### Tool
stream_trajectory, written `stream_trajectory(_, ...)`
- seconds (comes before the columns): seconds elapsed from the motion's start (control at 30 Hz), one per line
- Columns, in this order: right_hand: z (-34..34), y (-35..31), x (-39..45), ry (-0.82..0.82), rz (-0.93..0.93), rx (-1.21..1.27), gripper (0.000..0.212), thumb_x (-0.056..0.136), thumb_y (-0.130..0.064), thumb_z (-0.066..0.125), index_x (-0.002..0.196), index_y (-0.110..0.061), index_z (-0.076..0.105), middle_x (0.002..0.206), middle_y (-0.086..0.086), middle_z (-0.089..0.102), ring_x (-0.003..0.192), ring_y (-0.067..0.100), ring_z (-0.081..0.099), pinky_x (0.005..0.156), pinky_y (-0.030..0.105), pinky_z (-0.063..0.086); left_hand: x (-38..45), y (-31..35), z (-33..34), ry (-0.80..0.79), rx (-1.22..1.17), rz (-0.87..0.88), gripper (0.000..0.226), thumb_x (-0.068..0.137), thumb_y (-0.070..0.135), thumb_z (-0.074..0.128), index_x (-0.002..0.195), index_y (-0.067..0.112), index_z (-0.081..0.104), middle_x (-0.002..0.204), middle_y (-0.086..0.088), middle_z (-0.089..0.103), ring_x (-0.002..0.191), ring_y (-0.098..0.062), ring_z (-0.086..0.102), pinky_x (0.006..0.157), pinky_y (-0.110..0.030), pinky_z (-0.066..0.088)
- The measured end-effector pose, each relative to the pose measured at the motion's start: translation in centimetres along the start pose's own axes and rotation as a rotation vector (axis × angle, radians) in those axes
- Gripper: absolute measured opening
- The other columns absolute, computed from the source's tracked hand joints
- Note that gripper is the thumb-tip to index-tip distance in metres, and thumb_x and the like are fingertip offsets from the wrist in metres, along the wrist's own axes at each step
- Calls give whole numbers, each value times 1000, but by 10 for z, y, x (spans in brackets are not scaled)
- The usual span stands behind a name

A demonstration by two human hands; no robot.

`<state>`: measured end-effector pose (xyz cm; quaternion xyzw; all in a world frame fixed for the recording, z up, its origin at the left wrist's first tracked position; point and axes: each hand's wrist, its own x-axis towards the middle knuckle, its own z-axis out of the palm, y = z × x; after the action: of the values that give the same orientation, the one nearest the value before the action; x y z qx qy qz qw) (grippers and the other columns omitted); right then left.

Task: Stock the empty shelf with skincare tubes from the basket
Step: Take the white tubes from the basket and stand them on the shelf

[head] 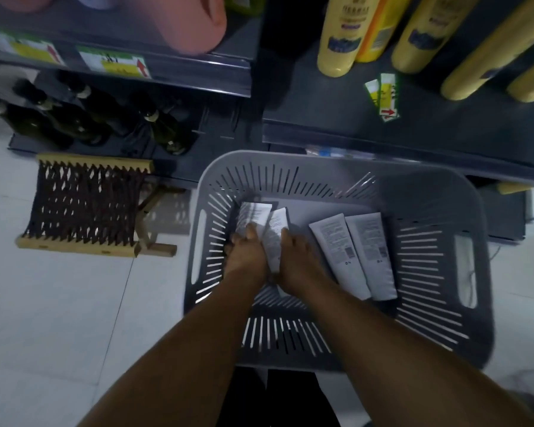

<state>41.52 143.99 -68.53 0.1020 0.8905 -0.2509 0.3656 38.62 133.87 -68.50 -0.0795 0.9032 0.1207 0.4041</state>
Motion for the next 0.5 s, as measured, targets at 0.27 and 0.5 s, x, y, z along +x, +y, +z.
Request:
stream_trajectory(0.27,2,9,19,-56,51,-80,112,81,-31,72,151,-26,-15,158,13,-4,142,42,11,112,49,25,18,1,12,105,20,-53,72,97,15,45,152,26,-2,150,-29,18,133,-46,30,104,-52,35)
stream_trajectory(0.5,-21,20,7,115,145,176,84,81,-27,67,146,-23,14,141,12,39,122,37,46,100,46,39,5,10,-6,116,-219,-32,71,88,6,52,147,12,13,139,-24,42,126,-39,47,103,-45,39)
